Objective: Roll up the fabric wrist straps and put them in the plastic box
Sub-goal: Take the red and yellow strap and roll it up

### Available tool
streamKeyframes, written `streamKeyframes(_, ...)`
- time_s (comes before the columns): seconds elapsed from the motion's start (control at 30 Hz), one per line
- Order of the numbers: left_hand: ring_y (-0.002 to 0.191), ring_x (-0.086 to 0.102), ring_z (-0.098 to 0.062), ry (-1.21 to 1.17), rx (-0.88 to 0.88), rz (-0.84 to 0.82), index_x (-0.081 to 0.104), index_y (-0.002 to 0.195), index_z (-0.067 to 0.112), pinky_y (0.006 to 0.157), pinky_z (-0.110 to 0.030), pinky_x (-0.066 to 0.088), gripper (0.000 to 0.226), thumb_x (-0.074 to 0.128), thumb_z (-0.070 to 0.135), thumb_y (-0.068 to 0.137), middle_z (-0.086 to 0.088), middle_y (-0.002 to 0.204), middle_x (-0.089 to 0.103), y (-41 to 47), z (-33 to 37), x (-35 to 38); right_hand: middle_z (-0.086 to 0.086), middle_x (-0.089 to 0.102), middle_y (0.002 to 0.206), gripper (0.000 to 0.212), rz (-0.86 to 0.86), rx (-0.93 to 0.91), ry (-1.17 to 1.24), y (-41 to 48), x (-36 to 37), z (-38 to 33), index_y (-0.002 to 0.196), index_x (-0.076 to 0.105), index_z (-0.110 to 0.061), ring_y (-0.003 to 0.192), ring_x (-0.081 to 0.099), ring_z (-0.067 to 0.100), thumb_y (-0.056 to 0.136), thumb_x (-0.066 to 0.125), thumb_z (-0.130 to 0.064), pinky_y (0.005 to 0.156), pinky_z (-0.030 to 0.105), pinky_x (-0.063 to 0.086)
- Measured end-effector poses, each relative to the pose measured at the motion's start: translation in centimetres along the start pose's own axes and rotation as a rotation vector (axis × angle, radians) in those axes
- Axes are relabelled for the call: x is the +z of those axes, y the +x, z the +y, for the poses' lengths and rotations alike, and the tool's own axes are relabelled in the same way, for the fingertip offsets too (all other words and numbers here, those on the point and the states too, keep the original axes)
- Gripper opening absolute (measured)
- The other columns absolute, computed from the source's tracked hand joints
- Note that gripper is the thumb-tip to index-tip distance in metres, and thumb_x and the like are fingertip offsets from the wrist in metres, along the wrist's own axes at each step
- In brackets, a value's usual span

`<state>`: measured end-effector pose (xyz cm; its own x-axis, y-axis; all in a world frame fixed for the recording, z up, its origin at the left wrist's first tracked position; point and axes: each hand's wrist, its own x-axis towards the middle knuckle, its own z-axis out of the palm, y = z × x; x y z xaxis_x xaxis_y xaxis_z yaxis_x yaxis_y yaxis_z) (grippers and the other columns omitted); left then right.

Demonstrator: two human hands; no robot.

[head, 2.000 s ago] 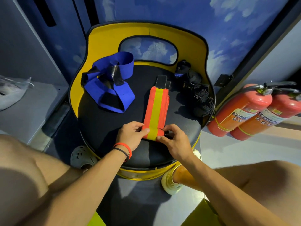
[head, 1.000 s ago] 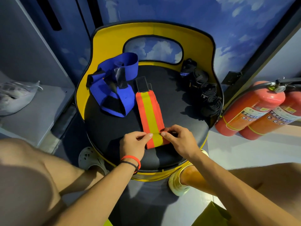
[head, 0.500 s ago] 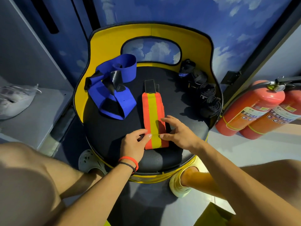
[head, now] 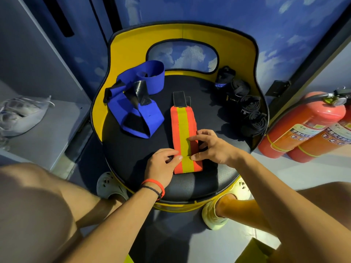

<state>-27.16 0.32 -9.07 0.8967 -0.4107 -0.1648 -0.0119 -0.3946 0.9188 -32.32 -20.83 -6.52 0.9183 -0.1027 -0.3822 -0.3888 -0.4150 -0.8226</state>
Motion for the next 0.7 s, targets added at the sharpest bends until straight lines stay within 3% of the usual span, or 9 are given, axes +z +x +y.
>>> streamKeyframes(0.2,0.096,0.062,0.001,0.025,-0.045,-0.026,0.076,0.106,0.029,0.074,-0.008,0.044,0.017,0.075,0.029,0.089,0.017,0.106,0.070,0.02,0.05,-0.27,-0.006,0.024,0.145,0.067,-0.018,-0.020,-0.006,-0.01,0.08,-0.27,0.139,0.058,-0.024,0.117,0.043,0.017,0.078,0.087,-0.014,0.081,0.006,0.040)
streamKeyframes(0.3,0.098,0.065,-0.003,0.046,-0.056,-0.019,0.077,0.109,0.029,0.080,-0.018,0.051,0.021,0.075,0.033,0.089,0.014,0.104,0.073,0.01,0.01,-0.29,-0.004,0.039,0.134,0.064,-0.030,0.002,0.009,-0.16,-0.11,-0.50,0.137,0.060,-0.025,0.106,0.050,0.009,0.079,0.086,-0.013,0.080,0.009,0.043)
streamKeyframes(0.4,0.098,0.066,-0.005,0.074,-0.051,-0.017,0.076,0.111,0.028,0.077,-0.015,0.049,0.023,0.074,0.034,0.089,0.012,0.103,0.073,-0.03,0.16,-0.29,-0.009,0.052,0.121,0.068,-0.070,0.018,0.032,-0.22,-0.18,-0.60,0.144,0.054,-0.020,0.098,0.054,0.004,0.083,0.082,-0.009,0.073,0.005,0.044)
streamKeyframes(0.53,0.095,0.061,-0.002,0.129,-0.044,-0.009,0.076,0.114,0.024,0.071,-0.008,0.042,0.026,0.073,0.035,0.090,0.011,0.106,0.072,-0.10,0.51,-0.32,-0.001,0.037,0.137,0.072,-0.004,0.015,-0.031,-0.49,0.28,-0.74,0.146,0.050,-0.024,0.112,0.051,0.020,0.083,0.083,-0.016,0.086,0.017,0.045)
streamKeyframes(0.7,0.092,0.059,0.000,0.162,-0.031,-0.038,0.076,0.114,0.025,0.071,-0.007,0.043,0.028,0.073,0.038,0.089,0.011,0.107,0.071,0.05,0.79,-0.61,-0.001,0.034,0.137,0.069,0.019,-0.001,-0.064,-0.84,0.46,-0.55,0.144,0.049,-0.022,0.116,0.050,0.021,0.085,0.082,-0.015,0.079,0.009,0.044)
